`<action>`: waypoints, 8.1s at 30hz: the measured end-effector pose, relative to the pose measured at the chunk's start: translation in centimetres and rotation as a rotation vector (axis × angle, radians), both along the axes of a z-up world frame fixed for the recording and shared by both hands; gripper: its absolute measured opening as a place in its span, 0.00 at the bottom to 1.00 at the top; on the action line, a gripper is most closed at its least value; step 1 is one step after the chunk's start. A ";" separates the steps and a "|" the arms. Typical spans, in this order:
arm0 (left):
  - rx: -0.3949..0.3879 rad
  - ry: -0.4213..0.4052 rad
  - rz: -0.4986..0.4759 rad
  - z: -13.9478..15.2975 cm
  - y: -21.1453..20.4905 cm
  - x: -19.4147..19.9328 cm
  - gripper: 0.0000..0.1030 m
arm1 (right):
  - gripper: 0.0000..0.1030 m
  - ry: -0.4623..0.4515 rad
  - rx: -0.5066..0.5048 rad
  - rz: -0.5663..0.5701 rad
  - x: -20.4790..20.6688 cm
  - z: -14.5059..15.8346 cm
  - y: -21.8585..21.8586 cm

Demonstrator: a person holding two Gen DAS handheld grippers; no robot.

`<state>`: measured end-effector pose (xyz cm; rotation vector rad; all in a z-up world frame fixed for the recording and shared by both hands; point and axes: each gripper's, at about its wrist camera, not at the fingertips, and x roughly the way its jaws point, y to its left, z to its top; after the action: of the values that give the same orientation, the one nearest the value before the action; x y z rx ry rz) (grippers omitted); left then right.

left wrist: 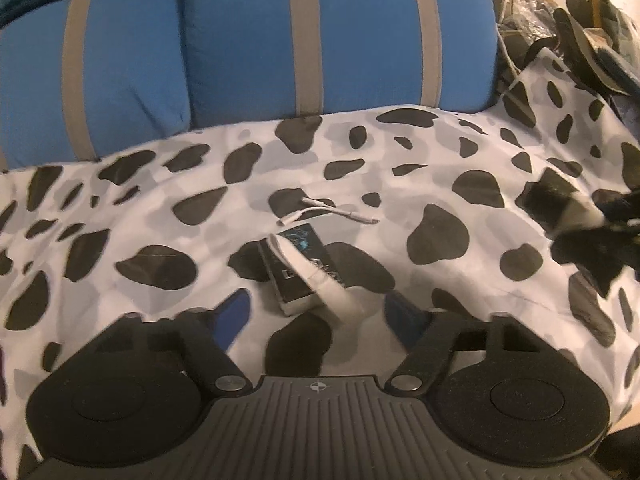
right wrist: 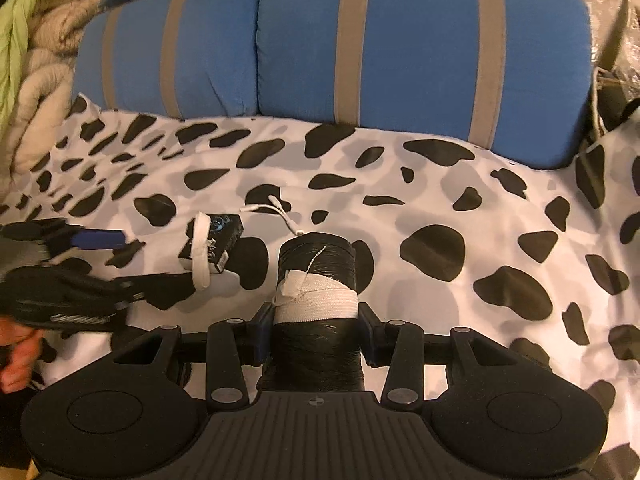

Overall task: Organize soft objects
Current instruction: 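Grasp the taped black cable bundle with the right gripper while the left gripper grasps the tissue pack strap, then lift the cable bundle and white strap with both grippers, leaving the tissue pack, then carry both items over the box and open both grippers to drop them, then move both tools from the box back toward the black tissue pack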

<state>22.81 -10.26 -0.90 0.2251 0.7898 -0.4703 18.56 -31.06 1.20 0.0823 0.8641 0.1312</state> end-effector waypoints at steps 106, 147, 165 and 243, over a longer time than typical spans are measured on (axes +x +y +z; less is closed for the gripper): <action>-0.092 0.280 -0.051 2.3 8.2 -22.7 0.16 | 0.44 0.140 0.121 0.050 -21.1 1.0 7.9; 0.072 0.323 0.059 0.7 7.9 -21.7 0.79 | 1.00 0.378 -0.027 0.068 -20.7 -2.7 9.8; 0.002 0.323 0.024 1.3 7.6 -21.6 0.79 | 1.00 0.367 -0.033 0.060 -20.5 -2.5 9.8; -0.017 0.035 -0.004 2.3 2.7 -3.3 0.79 | 1.00 0.089 -0.025 -0.069 -5.1 -1.6 2.0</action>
<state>19.47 -7.52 1.36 0.2027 0.8197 -0.4856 13.44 -29.07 -0.44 0.0953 0.9507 0.0526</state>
